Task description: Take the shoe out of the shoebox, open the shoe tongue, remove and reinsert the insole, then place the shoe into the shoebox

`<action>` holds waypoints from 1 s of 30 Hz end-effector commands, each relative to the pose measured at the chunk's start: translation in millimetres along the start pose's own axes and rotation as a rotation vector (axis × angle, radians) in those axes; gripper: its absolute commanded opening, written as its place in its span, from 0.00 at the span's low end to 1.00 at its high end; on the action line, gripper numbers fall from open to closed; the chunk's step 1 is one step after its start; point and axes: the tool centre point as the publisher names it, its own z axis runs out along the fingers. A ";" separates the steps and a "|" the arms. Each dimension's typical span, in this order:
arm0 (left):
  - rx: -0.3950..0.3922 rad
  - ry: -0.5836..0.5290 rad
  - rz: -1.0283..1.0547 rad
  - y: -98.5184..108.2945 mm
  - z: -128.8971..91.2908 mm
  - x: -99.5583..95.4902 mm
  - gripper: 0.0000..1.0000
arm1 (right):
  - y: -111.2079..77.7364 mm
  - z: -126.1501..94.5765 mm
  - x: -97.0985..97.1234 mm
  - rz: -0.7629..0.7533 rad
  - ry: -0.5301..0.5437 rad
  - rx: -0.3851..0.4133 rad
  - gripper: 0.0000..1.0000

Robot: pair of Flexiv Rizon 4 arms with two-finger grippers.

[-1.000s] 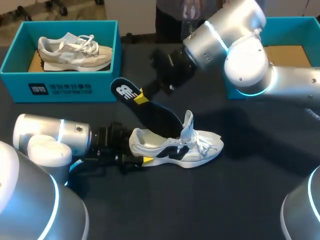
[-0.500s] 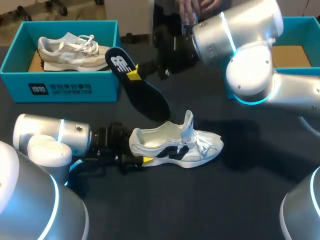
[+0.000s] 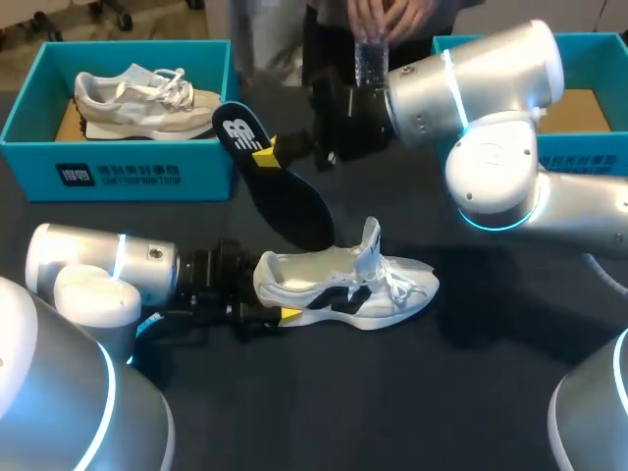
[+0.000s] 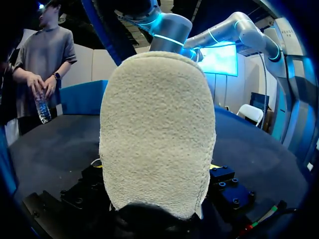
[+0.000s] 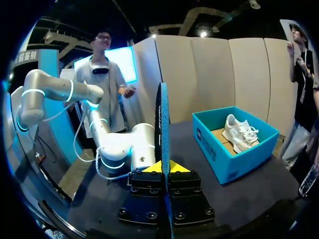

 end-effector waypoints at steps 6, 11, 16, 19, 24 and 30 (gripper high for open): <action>-0.003 0.000 -0.001 15.4 7.6 -10.3 0.00 | 0.0 0.9 0.7 0.001 -0.003 0.000 0.00; -0.003 0.000 -0.001 15.4 7.6 -10.3 0.00 | 0.0 0.9 0.7 0.001 -0.003 0.000 0.00; -0.003 0.000 -0.001 15.4 7.6 -10.3 0.00 | 0.6 1.0 1.9 0.006 0.000 -0.007 0.00; -0.003 0.000 -0.001 15.4 7.6 -10.3 0.00 | 8.1 -2.7 8.0 0.050 0.039 -0.119 0.00; -0.003 0.000 -0.001 15.4 7.6 -10.3 0.00 | 20.6 -15.9 9.0 0.086 0.053 -0.247 0.00; -0.003 0.000 -0.001 15.4 7.6 -10.3 0.00 | 38.8 -37.8 9.9 0.121 0.079 -0.248 0.00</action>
